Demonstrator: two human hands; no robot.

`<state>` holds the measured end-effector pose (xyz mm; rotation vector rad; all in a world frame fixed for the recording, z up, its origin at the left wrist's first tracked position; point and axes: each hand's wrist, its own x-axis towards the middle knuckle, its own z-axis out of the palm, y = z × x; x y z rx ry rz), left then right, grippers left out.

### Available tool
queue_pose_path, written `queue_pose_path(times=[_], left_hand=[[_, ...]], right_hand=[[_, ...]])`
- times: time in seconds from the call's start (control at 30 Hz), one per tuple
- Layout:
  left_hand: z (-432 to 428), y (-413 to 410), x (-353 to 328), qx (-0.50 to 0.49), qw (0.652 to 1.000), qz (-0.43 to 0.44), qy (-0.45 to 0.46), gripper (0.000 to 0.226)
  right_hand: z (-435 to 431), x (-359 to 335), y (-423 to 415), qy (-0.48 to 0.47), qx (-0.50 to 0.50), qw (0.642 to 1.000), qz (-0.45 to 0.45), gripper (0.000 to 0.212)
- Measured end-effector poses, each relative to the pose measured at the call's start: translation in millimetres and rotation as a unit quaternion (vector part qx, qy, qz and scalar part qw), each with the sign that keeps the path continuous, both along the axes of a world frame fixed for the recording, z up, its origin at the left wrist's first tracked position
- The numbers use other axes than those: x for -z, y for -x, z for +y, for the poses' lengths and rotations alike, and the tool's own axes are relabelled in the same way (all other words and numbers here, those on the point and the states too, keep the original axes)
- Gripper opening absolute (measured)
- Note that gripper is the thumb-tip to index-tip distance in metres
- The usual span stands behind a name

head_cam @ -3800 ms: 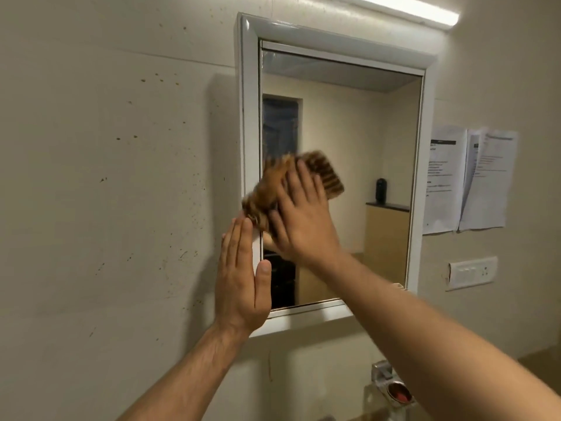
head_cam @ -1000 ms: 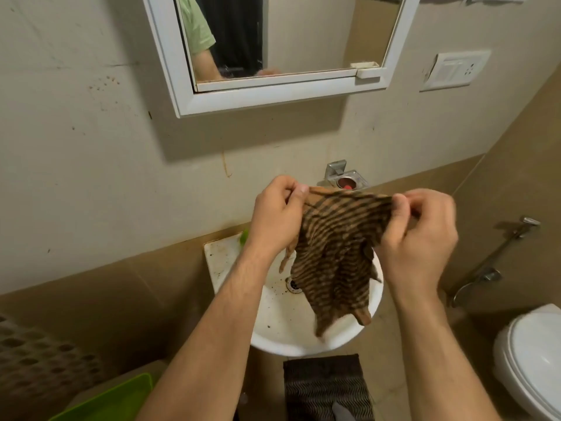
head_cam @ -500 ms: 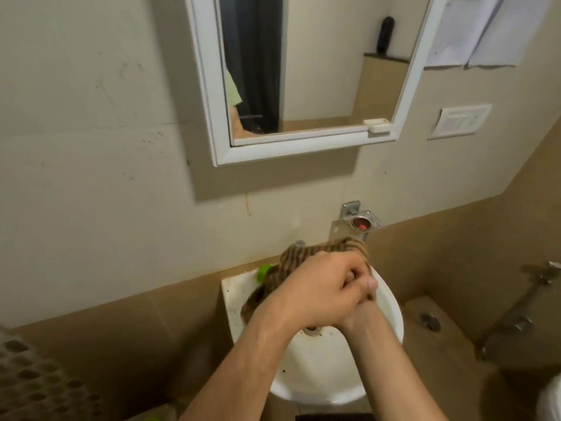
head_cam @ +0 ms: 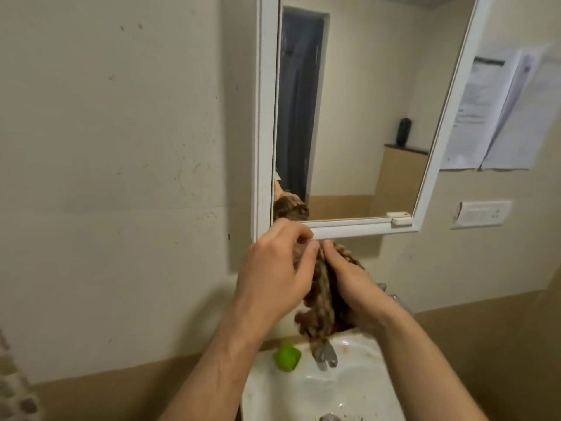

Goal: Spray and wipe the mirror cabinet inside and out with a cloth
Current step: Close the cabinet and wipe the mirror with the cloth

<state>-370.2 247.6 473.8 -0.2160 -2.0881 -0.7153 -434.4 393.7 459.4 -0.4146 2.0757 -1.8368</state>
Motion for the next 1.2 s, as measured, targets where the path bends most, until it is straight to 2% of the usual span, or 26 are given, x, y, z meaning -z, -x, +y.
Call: queue_pose_path(times=[0.03,0.1,0.2,0.23,0.27,0.37,0.47,0.53,0.6,0.63,0.7,0.73,0.77,0.87,0.9,0.93,1.03,1.1,1.13,1.17,1.2], left_hand=[[-2.9,6.0,-12.8,-0.004,1.000,0.027,0.010,0.012],[-10.0,17.4,-41.6,-0.015,0.997,0.073,0.023,0.009],[-22.5,30.9,-83.6,-0.049,0.988,0.144,0.018,0.010],[-27.1,35.1,-97.0,-0.060,0.984,0.166,0.016,0.011],[-31.0,38.2,-106.9,-0.072,0.980,0.187,0.016,0.013],[-44.3,47.4,-138.1,-0.101,0.962,0.250,0.037,0.019],[-52.6,59.4,-166.4,-0.114,0.953,0.272,0.065,0.027],[-55.6,70.8,-186.1,-0.129,0.951,0.266,0.088,0.035],[-57.5,82.7,-208.1,-0.138,0.949,0.267,0.097,0.045],[-56.8,88.9,-220.4,-0.138,0.948,0.272,0.092,0.048],[-54.3,97.2,-238.1,-0.119,0.950,0.285,0.054,0.051],[-52.3,100.4,-246.1,-0.095,0.950,0.296,0.025,0.052],[-50.4,102.7,-252.2,-0.068,0.949,0.309,0.000,0.053],[-46.5,107.8,-263.3,-0.005,0.937,0.346,-0.036,0.056],[-46.5,109.6,-266.0,0.009,0.935,0.352,-0.033,0.056],[-47.8,111.1,-267.7,0.019,0.934,0.355,-0.026,0.057],[-53.6,115.7,-271.1,0.022,0.940,0.340,0.021,0.065],[-56.8,119.1,-271.7,0.038,0.943,0.328,0.037,0.068],[-56.9,120.0,-270.4,0.053,0.943,0.328,0.027,0.067],[-55.5,120.4,-268.5,0.065,0.940,0.333,0.012,0.066],[-54.0,120.9,-266.5,0.076,0.937,0.342,-0.003,0.065]], right_hand=[[0.3,-16.8,3.3,-0.101,0.009,0.993,0.068,0.078],[2.3,-58.4,2.0,-0.274,0.009,0.941,0.198,0.082],[0.2,-104.2,7.4,-0.436,0.026,0.825,0.357,0.061],[-0.3,-123.3,7.7,-0.458,0.028,0.806,0.374,0.056],[1.4,-138.8,8.3,-0.461,0.016,0.805,0.372,0.049],[7.2,-186.6,15.8,-0.401,-0.017,0.846,0.351,0.018],[3.9,-231.7,32.4,-0.292,0.073,0.882,0.361,0.014],[-4.1,-258.9,46.4,-0.275,0.161,0.854,0.412,0.019],[-13.1,-283.7,55.7,-0.257,0.261,0.788,0.496,0.017],[-18.1,-295.2,57.3,-0.214,0.297,0.762,0.534,0.016],[-36.2,-311.0,61.4,-0.096,0.308,0.757,0.568,0.012],[-49.4,-317.4,64.6,-0.074,0.297,0.758,0.575,0.017],[-64.8,-321.2,69.6,-0.085,0.271,0.754,0.593,0.024],[-94.3,-323.1,102.7,-0.287,0.154,0.713,0.620,0.037],[-94.5,-320.5,114.8,-0.339,0.147,0.694,0.618,0.045],[-91.4,-316.5,125.3,-0.351,0.153,0.676,0.629,0.053],[-75.6,-312.2,134.7,-0.250,0.189,0.604,0.733,0.071],[-66.9,-321.4,139.3,-0.202,0.249,0.569,0.757,0.075],[-62.8,-325.8,140.6,-0.211,0.281,0.579,0.736,0.074],[-61.8,-327.3,141.7,-0.217,0.305,0.605,0.703,0.072],[-62.8,-323.7,142.3,-0.207,0.311,0.652,0.660,0.070]])
